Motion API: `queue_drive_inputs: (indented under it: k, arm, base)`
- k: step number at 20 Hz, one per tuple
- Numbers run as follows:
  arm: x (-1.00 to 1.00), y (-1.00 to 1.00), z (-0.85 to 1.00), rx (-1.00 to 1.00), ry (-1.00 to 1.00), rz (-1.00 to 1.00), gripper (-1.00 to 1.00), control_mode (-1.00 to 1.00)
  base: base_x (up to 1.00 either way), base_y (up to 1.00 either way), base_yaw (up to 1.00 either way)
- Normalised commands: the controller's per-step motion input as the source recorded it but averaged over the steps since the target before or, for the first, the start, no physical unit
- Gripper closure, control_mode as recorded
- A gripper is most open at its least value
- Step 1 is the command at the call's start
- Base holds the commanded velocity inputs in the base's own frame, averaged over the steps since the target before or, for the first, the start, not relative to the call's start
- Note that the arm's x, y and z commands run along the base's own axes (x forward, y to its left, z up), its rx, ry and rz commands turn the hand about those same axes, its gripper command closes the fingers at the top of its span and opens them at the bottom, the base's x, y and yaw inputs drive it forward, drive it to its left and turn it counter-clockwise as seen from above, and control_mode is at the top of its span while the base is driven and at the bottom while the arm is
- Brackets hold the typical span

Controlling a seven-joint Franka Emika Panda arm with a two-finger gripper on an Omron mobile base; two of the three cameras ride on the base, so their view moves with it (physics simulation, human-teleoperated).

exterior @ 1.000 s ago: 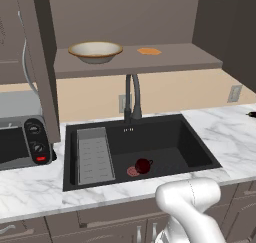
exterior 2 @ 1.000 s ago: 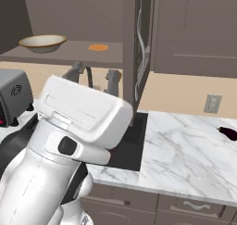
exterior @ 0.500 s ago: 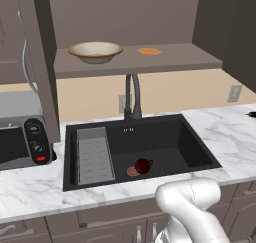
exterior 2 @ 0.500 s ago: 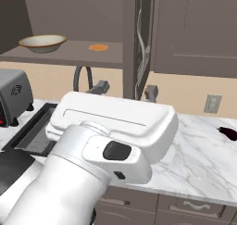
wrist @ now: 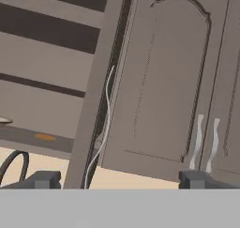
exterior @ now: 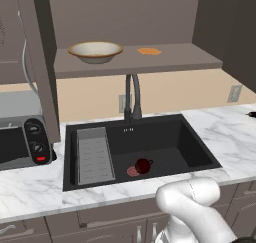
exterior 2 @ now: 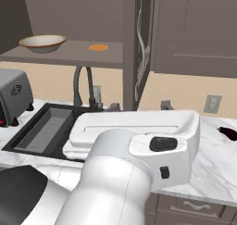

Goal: Pick the mug and place it in the sink. Pick the bowl and place it in the open cabinet and then close the cabinet.

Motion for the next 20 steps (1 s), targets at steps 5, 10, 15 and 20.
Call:
queue_drive_inputs:
  k: [5,10,15,20]
  arm:
    - [0.41,-0.02,-0.27,0.00,0.27,0.08,-1.00,-1.00]
    - [0.48,-0.08,-0.31,0.00,0.17,0.06,-1.00,-1.00]
    - [0.47,-0.07,-0.20,0.00,0.04,0.08,-1.00,-1.00]
    - [0.48,0.00,-0.20,-0.01,-0.06,0.05,-1.00,-1.00]
  base:
    - [0.00,0.00,0.00]
    - [0.00,0.00,0.00]
    - [0.00,0.00,0.00]
    - [0.00,0.00,0.00]
